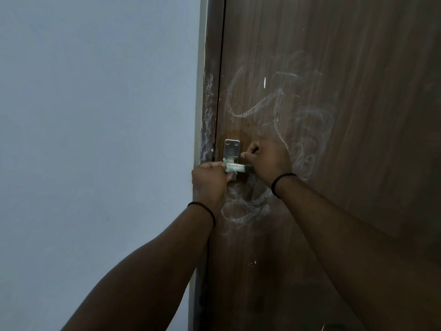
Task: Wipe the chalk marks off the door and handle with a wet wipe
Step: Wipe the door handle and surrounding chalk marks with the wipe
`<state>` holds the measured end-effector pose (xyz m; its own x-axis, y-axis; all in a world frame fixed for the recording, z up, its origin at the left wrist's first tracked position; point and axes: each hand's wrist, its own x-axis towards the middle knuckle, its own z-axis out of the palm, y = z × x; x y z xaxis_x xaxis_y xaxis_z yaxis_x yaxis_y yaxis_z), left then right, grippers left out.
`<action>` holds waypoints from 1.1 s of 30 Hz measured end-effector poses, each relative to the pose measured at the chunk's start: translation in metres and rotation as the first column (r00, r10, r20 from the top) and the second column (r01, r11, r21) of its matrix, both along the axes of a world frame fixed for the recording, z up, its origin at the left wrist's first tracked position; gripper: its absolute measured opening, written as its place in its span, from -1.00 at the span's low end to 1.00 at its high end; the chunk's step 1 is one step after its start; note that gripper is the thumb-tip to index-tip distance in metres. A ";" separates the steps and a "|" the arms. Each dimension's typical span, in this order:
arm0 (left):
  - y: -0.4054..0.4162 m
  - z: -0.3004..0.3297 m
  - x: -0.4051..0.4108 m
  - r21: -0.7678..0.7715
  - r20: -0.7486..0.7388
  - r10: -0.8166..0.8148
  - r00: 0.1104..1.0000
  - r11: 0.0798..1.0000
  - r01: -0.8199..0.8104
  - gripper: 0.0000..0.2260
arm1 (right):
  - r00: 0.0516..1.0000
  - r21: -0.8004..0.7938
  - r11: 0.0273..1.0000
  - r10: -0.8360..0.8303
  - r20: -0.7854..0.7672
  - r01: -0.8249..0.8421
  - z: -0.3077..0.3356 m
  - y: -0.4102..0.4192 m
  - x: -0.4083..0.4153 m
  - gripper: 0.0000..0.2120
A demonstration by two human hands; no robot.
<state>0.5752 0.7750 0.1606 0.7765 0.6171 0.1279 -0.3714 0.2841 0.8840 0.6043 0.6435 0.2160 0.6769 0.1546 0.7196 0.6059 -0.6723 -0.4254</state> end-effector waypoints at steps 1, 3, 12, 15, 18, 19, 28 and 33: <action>-0.001 0.003 -0.001 -0.013 -0.015 0.003 1.000 1.000 -0.004 -0.77 | 1.000 -0.004 1.000 0.012 -0.013 -0.012 -0.002 0.002 -0.003 -0.83; -0.002 0.008 0.000 -0.053 -0.049 -0.005 0.999 0.999 0.002 -0.77 | 0.999 -0.011 1.000 0.023 -0.029 -0.024 -0.006 0.003 -0.008 -0.85; 0.004 0.018 -0.018 -0.115 -0.206 -0.248 0.946 0.967 0.229 -0.90 | 0.967 -0.352 0.906 0.256 0.007 -0.237 -0.026 0.011 -0.018 -0.76; 0.013 0.022 -0.024 -0.007 -0.287 -0.285 0.915 0.955 0.296 -0.90 | 0.966 -0.405 0.898 0.234 0.112 -0.171 -0.026 0.014 -0.014 -0.82; 0.021 0.024 -0.023 0.086 -0.301 -0.260 0.917 0.951 0.298 -0.94 | 0.966 -0.322 0.930 0.225 0.124 -0.175 -0.028 0.017 -0.010 -0.85; 0.021 0.024 -0.021 0.105 -0.295 -0.249 0.922 0.951 0.291 -0.95 | 0.969 -0.278 0.945 0.214 0.123 -0.174 -0.030 0.018 -0.010 -0.87; 0.012 0.020 -0.011 0.291 -0.254 -0.016 0.967 0.952 0.092 -0.89 | 0.955 -0.034 0.983 0.183 0.232 -0.180 -0.055 0.019 -0.026 -0.74; 0.004 0.031 -0.014 0.437 -0.271 0.033 0.962 0.895 0.092 -0.91 | 0.969 -0.015 0.987 0.162 0.188 -0.162 -0.054 0.014 -0.021 -0.81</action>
